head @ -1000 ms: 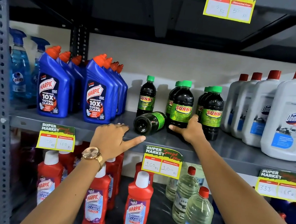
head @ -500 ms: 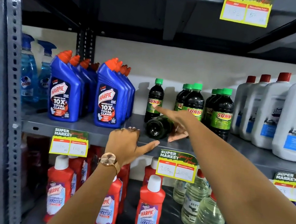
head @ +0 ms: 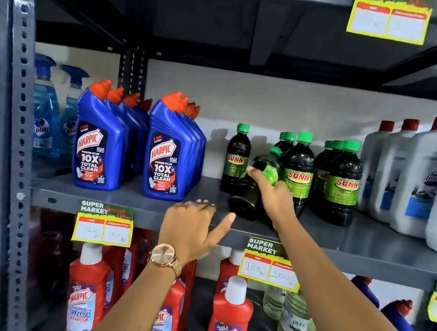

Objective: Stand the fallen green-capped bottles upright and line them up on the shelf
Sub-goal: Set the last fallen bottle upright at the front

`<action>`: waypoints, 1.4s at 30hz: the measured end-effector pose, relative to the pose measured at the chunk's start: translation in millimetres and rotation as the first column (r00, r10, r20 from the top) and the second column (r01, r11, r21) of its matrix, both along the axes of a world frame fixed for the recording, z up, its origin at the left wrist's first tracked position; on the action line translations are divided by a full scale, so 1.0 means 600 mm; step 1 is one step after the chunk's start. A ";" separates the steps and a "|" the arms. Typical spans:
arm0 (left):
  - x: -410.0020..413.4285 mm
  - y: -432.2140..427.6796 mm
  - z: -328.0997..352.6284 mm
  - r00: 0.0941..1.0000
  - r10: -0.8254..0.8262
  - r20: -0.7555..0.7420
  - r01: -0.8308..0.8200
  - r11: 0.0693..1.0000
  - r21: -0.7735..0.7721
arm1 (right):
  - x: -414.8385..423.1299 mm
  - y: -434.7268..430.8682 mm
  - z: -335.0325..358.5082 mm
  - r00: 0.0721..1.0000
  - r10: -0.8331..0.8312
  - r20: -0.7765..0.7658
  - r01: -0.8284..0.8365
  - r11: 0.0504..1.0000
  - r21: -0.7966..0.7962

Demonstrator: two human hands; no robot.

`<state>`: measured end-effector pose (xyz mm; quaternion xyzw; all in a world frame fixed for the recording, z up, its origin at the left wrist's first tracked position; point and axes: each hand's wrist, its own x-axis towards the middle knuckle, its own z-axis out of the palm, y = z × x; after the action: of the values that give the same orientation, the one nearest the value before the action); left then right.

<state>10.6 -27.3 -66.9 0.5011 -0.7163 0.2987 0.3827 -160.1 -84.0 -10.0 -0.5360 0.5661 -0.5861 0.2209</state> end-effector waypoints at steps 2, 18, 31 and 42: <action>-0.001 0.003 0.002 1.000 -0.001 -0.001 0.001 1.000 -0.015 | 0.002 0.003 0.006 0.999 -0.019 -0.034 0.013 0.982 -0.188; -0.007 0.006 0.003 0.999 0.020 -0.049 -0.020 1.000 0.005 | 0.014 -0.004 -0.004 0.952 0.043 -0.302 -0.098 0.981 -0.169; -0.007 0.006 0.004 0.998 0.058 -0.036 -0.058 0.998 -0.007 | 0.023 -0.007 -0.004 0.937 0.091 -0.338 -0.095 0.995 0.004; -0.007 0.007 0.003 0.997 0.064 -0.045 -0.063 0.998 0.031 | 0.020 -0.001 -0.006 0.916 0.140 -0.375 -0.130 0.990 0.053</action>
<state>6.3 -23.3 -65.4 0.5360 -0.6954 0.2885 0.3820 -147.8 -84.6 -13.8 -0.6736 0.5674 -0.4476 0.1548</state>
